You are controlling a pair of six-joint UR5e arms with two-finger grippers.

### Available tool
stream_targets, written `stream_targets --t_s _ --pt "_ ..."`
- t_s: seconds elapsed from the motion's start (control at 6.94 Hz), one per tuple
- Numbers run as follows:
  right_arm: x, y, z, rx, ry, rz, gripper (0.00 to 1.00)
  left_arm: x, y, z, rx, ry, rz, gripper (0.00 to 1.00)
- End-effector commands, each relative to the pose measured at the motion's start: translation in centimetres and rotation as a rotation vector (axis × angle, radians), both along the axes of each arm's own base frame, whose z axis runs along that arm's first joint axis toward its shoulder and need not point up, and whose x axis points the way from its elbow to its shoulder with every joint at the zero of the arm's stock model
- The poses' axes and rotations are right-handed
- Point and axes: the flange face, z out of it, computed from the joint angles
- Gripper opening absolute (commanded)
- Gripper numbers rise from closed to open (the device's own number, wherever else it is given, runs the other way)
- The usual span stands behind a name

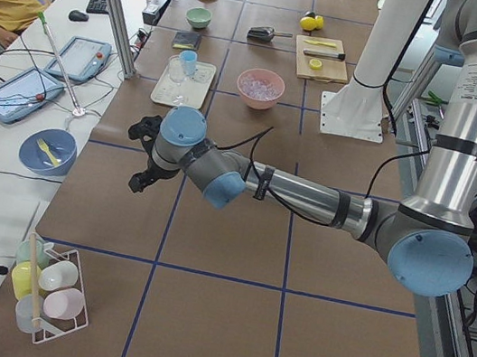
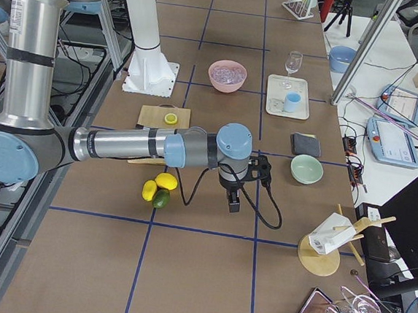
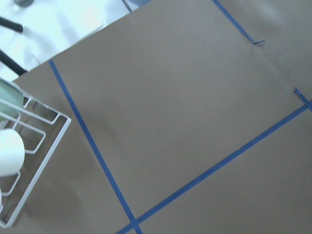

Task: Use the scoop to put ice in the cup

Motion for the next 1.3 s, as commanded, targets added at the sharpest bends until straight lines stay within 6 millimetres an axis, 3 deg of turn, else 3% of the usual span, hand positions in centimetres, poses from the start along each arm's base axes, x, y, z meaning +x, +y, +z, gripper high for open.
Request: stream_targets --t_s 0.0,0.14,0.43,0.58,0.72,0.86,1.15 --pt "-0.5 -0.2 -0.4 0.006 -0.008 0.003 1.00 10.1 1.5 -2.6 0.105 0.060 0.155 1.00" --pt "-0.8 -0.2 -0.6 0.000 -0.020 0.011 1.00 14.6 2.9 -5.2 0.312 0.103 0.253 1.00" --pt "-1.2 -0.4 -1.1 0.039 -0.031 0.005 1.00 21.8 4.6 -8.4 0.349 0.170 0.366 1.00" --pt "-1.6 -0.4 -1.8 0.066 -0.030 -0.009 1.00 25.2 5.0 -10.9 0.324 0.214 0.393 1.00" --pt "-3.7 -0.5 -3.0 0.093 -0.036 -0.036 1.00 28.4 6.9 -11.2 0.365 0.244 0.450 1.00" --pt "-5.2 -0.4 -4.0 0.049 -0.045 0.001 1.00 33.2 9.4 -12.0 0.427 0.258 0.472 1.00" --pt "-8.9 -0.3 -4.9 0.010 -0.079 0.027 1.00 41.0 13.9 -14.0 0.489 0.285 0.515 1.00"
